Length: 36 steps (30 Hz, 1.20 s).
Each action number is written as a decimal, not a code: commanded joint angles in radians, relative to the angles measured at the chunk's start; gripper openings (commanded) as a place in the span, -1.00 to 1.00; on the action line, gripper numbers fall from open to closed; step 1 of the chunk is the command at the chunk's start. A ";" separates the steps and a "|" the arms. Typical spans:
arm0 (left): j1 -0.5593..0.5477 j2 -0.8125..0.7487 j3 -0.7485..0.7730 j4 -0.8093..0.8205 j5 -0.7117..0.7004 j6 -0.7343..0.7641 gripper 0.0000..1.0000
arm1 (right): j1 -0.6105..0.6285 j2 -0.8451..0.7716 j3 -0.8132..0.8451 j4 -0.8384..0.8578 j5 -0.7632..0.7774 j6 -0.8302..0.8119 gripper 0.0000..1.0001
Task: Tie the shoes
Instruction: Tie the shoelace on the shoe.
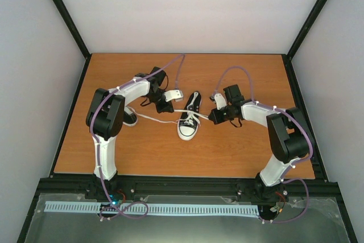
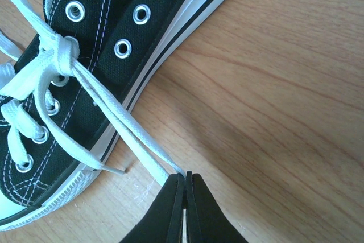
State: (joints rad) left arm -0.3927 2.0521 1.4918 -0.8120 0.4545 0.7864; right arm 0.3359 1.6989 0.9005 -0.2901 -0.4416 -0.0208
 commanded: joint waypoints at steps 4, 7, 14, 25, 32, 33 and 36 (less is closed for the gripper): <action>0.029 -0.021 0.011 -0.032 -0.026 -0.009 -0.99 | -0.032 -0.004 -0.023 -0.058 0.066 -0.006 -0.94; 0.029 -0.019 0.010 -0.033 -0.027 -0.007 -0.99 | -0.032 -0.003 -0.023 -0.058 0.071 -0.005 -0.94; 0.029 -0.014 0.014 -0.036 -0.025 0.004 -0.98 | -0.032 -0.006 -0.025 -0.054 0.074 -0.004 -0.94; 0.029 -0.089 -0.013 -0.101 0.194 0.062 0.30 | -0.033 -0.074 0.021 -0.053 -0.022 -0.006 -0.16; 0.029 -0.150 0.034 -0.137 0.197 0.050 0.56 | -0.032 -0.182 0.068 -0.122 0.072 -0.051 0.00; 0.029 -0.161 0.037 -0.137 0.195 0.050 0.62 | -0.032 -0.199 0.069 -0.122 0.084 -0.056 0.00; 0.029 -0.196 0.042 -0.126 0.182 0.037 0.78 | -0.032 -0.240 0.072 -0.118 0.098 -0.066 0.01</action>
State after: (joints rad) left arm -0.3683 1.9198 1.4895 -0.9222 0.6186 0.8242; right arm 0.3080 1.5135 0.9497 -0.3874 -0.3912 -0.0601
